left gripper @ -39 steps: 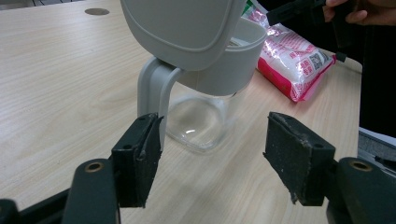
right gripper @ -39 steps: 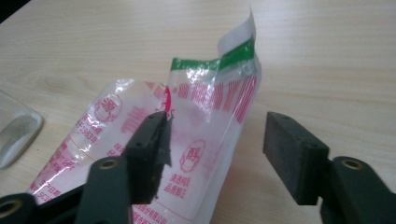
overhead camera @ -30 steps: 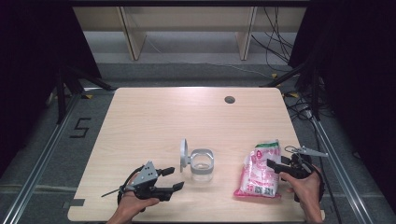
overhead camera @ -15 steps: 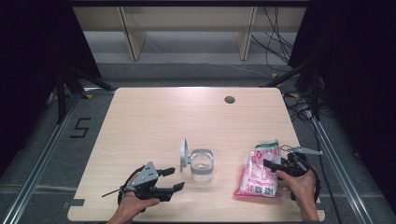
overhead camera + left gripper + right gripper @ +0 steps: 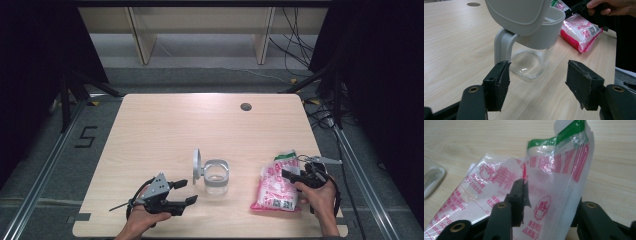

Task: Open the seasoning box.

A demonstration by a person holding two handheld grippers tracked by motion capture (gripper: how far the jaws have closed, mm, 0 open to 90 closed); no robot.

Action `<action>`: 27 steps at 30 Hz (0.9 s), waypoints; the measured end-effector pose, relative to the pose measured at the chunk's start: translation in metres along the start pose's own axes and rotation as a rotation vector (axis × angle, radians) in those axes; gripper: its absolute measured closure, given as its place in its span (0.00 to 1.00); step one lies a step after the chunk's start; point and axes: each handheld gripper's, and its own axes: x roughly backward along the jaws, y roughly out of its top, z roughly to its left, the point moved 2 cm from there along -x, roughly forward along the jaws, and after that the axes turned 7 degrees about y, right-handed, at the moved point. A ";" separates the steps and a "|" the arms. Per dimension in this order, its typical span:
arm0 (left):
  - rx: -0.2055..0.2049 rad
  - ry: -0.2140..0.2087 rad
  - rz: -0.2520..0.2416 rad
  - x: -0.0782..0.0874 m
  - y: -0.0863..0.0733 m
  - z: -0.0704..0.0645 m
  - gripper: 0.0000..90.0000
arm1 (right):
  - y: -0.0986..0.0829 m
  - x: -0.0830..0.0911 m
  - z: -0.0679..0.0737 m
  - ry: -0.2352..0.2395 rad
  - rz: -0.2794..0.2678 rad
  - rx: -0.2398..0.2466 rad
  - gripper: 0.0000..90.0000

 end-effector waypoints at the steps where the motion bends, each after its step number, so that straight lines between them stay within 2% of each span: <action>1: -0.004 -0.001 -0.001 0.000 0.000 0.000 0.38 | 0.000 0.001 0.000 0.005 0.004 0.007 0.75; 3: 0.004 0.000 0.001 0.000 0.000 -0.001 0.38 | 0.000 0.001 0.000 0.001 0.001 0.008 0.81; 4: 0.024 0.007 0.002 0.000 -0.001 -0.002 0.38 | 0.000 -0.001 -0.001 0.000 -0.014 0.014 0.85; 5: 0.027 -0.002 -0.004 -0.001 -0.001 -0.002 0.38 | 0.000 0.000 0.003 -0.004 -0.001 -0.043 0.89; 8: 0.026 0.006 -0.001 0.000 -0.001 -0.002 0.38 | 0.000 0.001 0.003 -0.014 0.012 -0.029 0.96; 9: 0.025 0.006 0.003 0.000 -0.001 -0.002 0.38 | 0.001 0.001 0.000 -0.021 0.009 0.013 0.98; 10: 0.026 0.006 0.002 0.000 -0.001 -0.002 0.38 | 0.000 0.000 0.003 -0.015 0.014 -0.026 0.99; 11: 0.026 0.004 0.001 0.000 -0.001 -0.002 0.38 | 0.000 0.001 0.004 -0.010 0.017 -0.017 1.00; 12: 0.026 0.004 0.000 0.000 -0.001 -0.002 0.38 | 0.000 0.001 0.004 -0.005 0.007 -0.005 1.00; 13: 0.026 0.004 0.001 0.000 -0.001 -0.002 0.38 | 0.001 0.000 0.001 0.006 -0.011 0.035 1.00; 14: 0.026 0.004 0.001 0.000 -0.001 -0.002 0.38 | 0.001 0.001 0.001 0.020 -0.013 0.036 1.00; 15: 0.025 0.000 0.000 0.000 -0.001 -0.003 0.38 | 0.001 0.001 0.002 0.013 -0.013 0.040 1.00; 16: -0.004 -0.007 -0.004 -0.001 0.000 -0.001 0.38 | 0.001 0.000 0.004 0.005 -0.028 0.018 1.00; 17: -0.006 -0.008 -0.003 -0.001 0.000 -0.001 0.38 | 0.001 0.002 0.006 0.026 -0.028 0.007 1.00; 18: 0.000 -0.017 -0.006 -0.002 -0.001 -0.002 0.38 | 0.003 0.002 0.003 0.010 -0.035 0.047 1.00; 19: 0.009 -0.018 0.000 -0.002 -0.001 -0.003 0.38 | 0.003 0.003 0.004 0.013 -0.046 0.055 1.00; 20: 0.018 -0.009 0.004 -0.002 -0.002 -0.005 0.38 | 0.004 0.006 0.006 0.026 -0.047 0.059 1.00; 21: -0.006 -0.014 0.006 -0.002 -0.002 -0.004 0.38 | 0.005 0.006 0.009 0.047 -0.066 0.061 1.00; 22: 0.033 -0.021 0.002 -0.003 -0.003 -0.006 0.38 | 0.004 0.008 0.013 0.046 -0.067 0.025 1.00; 23: 0.018 -0.020 0.004 -0.003 -0.003 -0.006 0.38 | 0.005 0.010 0.015 0.042 -0.063 0.031 1.00; 24: -0.007 -0.017 0.010 -0.002 -0.002 -0.005 0.38 | 0.007 0.009 0.013 0.045 -0.099 0.078 1.00; 25: -0.006 -0.017 0.008 -0.002 -0.002 -0.005 0.38 | 0.008 0.012 0.015 0.058 -0.112 0.090 1.00; 26: -0.006 -0.020 0.004 -0.002 -0.002 -0.005 0.38 | 0.008 0.014 0.019 0.067 -0.123 0.063 1.00; 27: -0.006 -0.020 0.004 -0.002 -0.002 -0.005 0.38 | 0.010 0.016 0.018 0.061 -0.134 0.108 1.00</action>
